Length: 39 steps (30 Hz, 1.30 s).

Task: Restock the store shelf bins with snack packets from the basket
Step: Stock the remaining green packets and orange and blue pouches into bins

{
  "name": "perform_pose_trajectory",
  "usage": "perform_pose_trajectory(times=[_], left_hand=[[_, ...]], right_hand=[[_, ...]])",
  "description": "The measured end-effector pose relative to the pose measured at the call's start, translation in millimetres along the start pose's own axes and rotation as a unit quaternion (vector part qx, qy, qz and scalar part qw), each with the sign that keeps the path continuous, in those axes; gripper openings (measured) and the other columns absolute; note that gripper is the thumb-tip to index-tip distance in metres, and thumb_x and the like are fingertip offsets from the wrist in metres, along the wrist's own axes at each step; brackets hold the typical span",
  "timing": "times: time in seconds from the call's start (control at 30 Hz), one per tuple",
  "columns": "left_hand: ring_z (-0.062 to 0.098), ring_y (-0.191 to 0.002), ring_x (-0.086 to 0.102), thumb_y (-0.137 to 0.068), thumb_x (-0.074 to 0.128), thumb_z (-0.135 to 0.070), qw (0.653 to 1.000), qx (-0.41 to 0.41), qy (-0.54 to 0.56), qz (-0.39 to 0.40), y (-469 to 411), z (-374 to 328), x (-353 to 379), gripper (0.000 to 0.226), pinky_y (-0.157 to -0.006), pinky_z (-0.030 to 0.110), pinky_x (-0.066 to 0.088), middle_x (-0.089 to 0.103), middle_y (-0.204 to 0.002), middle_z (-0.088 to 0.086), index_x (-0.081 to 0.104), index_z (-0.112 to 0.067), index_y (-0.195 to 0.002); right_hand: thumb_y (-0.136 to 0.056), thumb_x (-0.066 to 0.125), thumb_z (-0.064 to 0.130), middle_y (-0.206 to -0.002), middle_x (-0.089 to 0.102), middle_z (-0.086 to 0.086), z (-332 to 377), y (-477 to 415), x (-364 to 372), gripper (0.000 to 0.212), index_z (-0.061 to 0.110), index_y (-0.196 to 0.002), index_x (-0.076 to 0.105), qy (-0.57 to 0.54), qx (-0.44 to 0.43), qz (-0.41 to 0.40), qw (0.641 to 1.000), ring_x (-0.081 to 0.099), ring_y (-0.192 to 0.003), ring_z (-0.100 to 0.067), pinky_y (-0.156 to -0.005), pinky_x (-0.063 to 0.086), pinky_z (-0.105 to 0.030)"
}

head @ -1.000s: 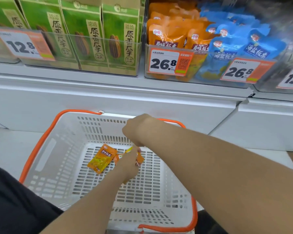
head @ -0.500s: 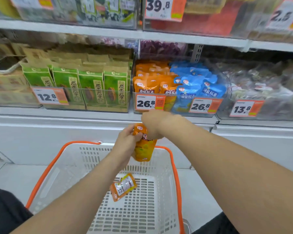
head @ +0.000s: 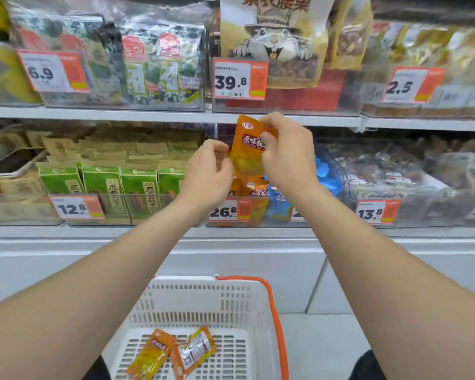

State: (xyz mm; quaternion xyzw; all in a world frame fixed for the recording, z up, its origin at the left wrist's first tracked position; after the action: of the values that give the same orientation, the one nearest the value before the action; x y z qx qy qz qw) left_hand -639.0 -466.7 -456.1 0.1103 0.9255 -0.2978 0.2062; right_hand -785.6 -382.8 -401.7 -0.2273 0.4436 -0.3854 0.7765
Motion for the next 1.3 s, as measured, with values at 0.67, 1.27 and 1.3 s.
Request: perform_pose_trajectory(times=[0.67,1.27,1.3], left_hand=[[0.027,-0.117,0.05,-0.105,0.058,-0.037,0.954,0.085,-0.276,0.084,-10,20,77,0.014,-0.1,0.049,0.035,0.067,-0.115,-0.005,0.069,-0.031,-0.111],[0.026,-0.119,0.04,-0.1,0.066,-0.042,0.976,0.041,-0.207,0.058,-15,42,70,0.012,-0.104,0.044,0.027,0.048,-0.122,-0.008,0.078,-0.04,-0.104],[0.025,-0.118,0.04,-0.1,0.067,-0.042,0.977,0.039,-0.203,0.052,-16,42,69,0.012,-0.103,0.043,0.027,0.048,-0.12,-0.008,0.078,-0.04,-0.103]], right_hand=[[-0.103,0.046,0.008,-0.114,0.058,-0.009,-94,-21,22,0.024,0.02,-0.121,0.058,-0.045,0.053,0.031,0.997,0.053,-0.099,-0.02,-0.08,0.036,-0.026],[-0.095,0.049,0.012,-0.117,0.065,-0.002,-92,-8,87,0.04,0.031,-0.127,0.063,0.304,0.011,0.295,0.906,0.038,-0.126,-0.032,-0.092,0.025,-0.047],[-0.094,0.048,0.011,-0.122,0.064,-0.004,-96,-7,88,0.042,0.031,-0.128,0.063,0.304,0.028,0.312,0.9,0.036,-0.132,-0.034,-0.096,0.026,-0.048]])
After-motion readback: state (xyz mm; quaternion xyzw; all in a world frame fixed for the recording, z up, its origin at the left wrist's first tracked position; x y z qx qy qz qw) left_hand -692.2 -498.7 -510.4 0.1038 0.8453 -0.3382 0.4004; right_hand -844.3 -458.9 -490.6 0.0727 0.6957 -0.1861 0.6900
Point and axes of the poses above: each hand's wrist, its own y-axis away from the middle knuckle, its own x-axis out of the palm, z = x × y, the point moved 7 cm from there along -y, towards the middle knuckle
